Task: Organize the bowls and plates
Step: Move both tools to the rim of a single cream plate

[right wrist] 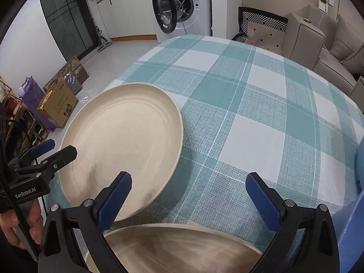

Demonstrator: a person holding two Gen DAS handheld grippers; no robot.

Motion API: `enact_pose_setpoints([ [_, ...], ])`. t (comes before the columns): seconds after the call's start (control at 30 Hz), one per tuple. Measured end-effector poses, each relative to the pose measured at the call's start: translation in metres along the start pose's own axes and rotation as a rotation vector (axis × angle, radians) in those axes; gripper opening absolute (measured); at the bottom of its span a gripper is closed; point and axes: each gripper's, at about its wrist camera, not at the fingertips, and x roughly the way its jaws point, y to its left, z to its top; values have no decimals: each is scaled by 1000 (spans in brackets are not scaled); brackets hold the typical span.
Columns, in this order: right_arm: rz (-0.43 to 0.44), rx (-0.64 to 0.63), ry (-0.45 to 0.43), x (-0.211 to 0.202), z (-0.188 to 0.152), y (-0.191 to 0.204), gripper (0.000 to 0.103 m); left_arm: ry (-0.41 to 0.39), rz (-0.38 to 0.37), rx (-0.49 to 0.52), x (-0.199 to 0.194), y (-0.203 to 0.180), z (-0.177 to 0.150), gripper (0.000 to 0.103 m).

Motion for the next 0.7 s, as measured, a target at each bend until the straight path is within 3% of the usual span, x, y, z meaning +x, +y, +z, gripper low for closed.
enact_pose_setpoints([
  [0.3,-5,-22,27,16,1,10,98,25,1,33,8,-3,-4,92],
  [0.37,-4,-30,28,17,1,13,89,35,0,33,10,-3,-5,83],
  [0.57,13,-42,43,21,-1,17,72,34,1,38,10,-3,-5,80],
  [0.7,9,-52,36,20,-2,20,67,34,-1,36,8,-1,-5,71],
])
